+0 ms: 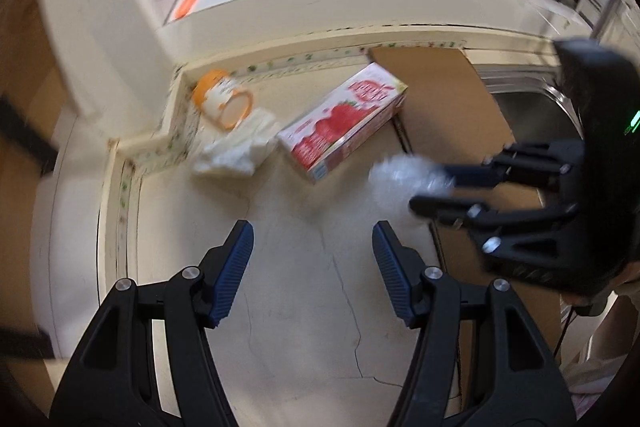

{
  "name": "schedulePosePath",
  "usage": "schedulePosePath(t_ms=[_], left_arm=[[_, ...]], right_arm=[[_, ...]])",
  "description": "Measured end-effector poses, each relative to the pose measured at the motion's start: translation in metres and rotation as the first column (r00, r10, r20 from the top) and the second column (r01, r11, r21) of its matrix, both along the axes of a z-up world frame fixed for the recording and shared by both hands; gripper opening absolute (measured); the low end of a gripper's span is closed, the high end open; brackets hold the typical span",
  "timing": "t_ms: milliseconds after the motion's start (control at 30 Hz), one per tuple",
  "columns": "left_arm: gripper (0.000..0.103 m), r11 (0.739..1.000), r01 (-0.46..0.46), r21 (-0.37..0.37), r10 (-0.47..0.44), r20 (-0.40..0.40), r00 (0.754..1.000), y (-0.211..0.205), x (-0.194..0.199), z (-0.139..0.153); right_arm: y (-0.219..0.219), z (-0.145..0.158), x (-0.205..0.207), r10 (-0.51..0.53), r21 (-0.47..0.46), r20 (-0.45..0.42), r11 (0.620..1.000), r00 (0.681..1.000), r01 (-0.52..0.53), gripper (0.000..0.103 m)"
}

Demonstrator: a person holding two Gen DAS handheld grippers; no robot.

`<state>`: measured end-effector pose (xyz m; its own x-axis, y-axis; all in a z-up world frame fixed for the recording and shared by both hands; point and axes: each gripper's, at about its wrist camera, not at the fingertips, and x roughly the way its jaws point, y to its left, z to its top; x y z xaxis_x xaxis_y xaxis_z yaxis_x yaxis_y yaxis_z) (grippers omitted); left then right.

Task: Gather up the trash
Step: 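Grasp the clear plastic bag with the right gripper while the left gripper grasps the pink juice box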

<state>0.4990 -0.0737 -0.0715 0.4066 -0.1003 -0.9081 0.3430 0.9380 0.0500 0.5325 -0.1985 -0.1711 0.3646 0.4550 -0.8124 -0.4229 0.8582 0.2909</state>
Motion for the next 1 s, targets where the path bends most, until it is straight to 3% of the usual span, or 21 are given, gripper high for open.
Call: schedulePosePath(t_ms=[200, 400, 733, 867, 1000], left_arm=[[0.059, 0.991, 0.119, 0.058, -0.117, -0.031, 0.993, -0.031, 0.036, -0.01], [0.059, 0.964, 0.24, 0.114, -0.234, -0.065, 0.97, -0.064, 0.068, -0.028], [0.059, 0.912, 0.375, 0.167, -0.347, -0.176, 0.921, -0.093, 0.123, -0.073], [0.065, 0.907, 0.377, 0.188, -0.346, -0.176, 0.921, -0.095, 0.135, -0.086], [0.065, 0.923, 0.359, 0.137, -0.326, -0.215, 0.921, -0.093, 0.147, -0.093]], right_arm=[[-0.05, 0.03, 0.009, -0.224, 0.099, 0.072, 0.971, 0.972, 0.216, 0.031], [-0.095, 0.024, 0.016, -0.401, 0.142, 0.065, 0.91, 0.914, 0.389, 0.031], [-0.129, -0.01, 0.022, -0.46, 0.183, -0.019, 0.871, 0.888, 0.455, 0.031], [-0.13, -0.017, 0.025, -0.456, 0.188, -0.034, 0.871, 0.889, 0.454, 0.031], [-0.13, -0.021, 0.025, -0.449, 0.191, -0.05, 0.872, 0.892, 0.45, 0.031]])
